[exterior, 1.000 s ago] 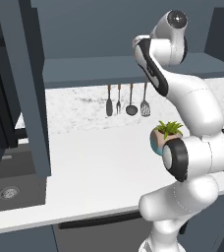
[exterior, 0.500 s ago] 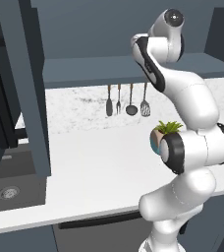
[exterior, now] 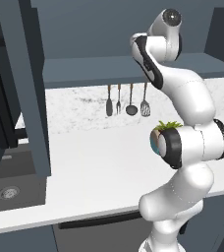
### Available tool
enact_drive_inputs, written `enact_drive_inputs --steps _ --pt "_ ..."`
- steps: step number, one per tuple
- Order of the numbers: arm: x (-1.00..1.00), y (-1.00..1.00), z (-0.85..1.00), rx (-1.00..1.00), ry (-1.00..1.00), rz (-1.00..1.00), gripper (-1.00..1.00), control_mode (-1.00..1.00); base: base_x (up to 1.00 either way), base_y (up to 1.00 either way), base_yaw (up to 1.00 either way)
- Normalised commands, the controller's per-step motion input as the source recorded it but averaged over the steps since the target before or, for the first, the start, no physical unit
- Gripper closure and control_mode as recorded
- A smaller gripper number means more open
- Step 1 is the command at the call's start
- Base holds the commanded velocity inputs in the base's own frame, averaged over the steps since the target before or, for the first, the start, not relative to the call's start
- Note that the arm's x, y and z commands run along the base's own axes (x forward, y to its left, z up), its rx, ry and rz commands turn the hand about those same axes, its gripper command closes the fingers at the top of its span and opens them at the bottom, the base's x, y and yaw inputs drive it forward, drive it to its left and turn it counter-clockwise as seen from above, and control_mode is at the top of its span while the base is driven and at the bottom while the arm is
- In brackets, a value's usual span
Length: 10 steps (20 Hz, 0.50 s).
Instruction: Gather all objects into one cabinet and sort the glasses and bowls to opposite sides.
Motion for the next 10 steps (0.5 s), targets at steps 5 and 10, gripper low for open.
enact_drive_inputs --steps 5,10 --pt "0.31 -0.04 0.0 0.0 0.0 0.0 -1.0 -1.0 0.0 0.0 0.0" --pt "0.25 -0.01 -0.03 0.0 0.0 0.0 -1.0 -1.0 0.0 0.0 0.0"
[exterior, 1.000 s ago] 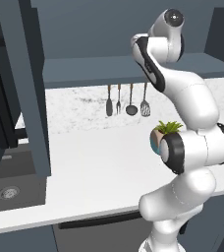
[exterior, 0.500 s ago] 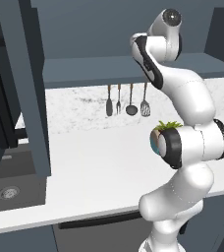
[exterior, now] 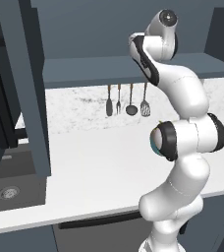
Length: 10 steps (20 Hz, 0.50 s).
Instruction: Gather all objects into one cabinet and sort the glasses and bowls to opposite sides.
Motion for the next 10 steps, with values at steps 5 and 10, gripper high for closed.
enact_drive_inputs --steps 5,10 --pt "0.2 0.0 -0.04 0.0 0.01 0.0 -1.0 -1.0 0.0 0.0 0.0" --pt "0.16 0.0 -0.04 0.0 0.0 0.0 -1.0 -1.0 0.0 0.0 0.0"
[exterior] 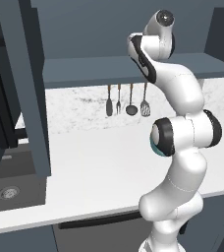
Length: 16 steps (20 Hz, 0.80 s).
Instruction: Gather all objects into one cabinet and sort the glasses and bowls to opposite sides.
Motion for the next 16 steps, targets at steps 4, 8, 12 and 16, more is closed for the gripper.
enact_drive_inputs --steps 4,8,12,16 --pt "0.01 0.0 -0.11 0.0 0.0 0.0 -1.0 -1.0 0.0 0.0 0.0" --pt "0.0 -0.01 -0.24 0.0 0.01 0.0 -1.0 -1.0 0.0 0.0 0.0" --pt "0.0 -0.02 -0.21 0.0 0.01 0.0 -1.0 -1.0 0.0 0.0 0.0" --pt "0.06 -0.05 -0.05 0.0 0.0 0.0 -1.0 -1.0 0.0 0.0 0.0"
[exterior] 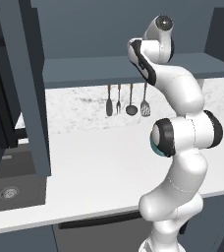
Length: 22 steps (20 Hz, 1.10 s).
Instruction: Gather all objects into one cabinet and sort the glasses and bowls to opposite sides.
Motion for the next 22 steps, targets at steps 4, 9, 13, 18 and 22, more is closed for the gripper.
enact_drive_inputs --steps 4,9,13,18,22 --pt "0.06 -0.01 -0.03 0.0 0.0 0.0 -1.0 -1.0 0.0 0.0 0.0" --pt "0.03 0.0 -0.06 0.0 0.01 0.0 -1.0 -1.0 0.0 0.0 0.0" --pt "0.1 0.0 -0.09 0.0 0.03 0.0 -1.0 -1.0 0.0 0.0 0.0" --pt "0.11 0.0 -0.01 0.0 0.02 0.0 1.0 -1.0 0.0 0.0 0.0" --pt "0.04 0.0 0.0 0.0 0.03 0.0 1.0 -1.0 0.0 0.0 0.0"
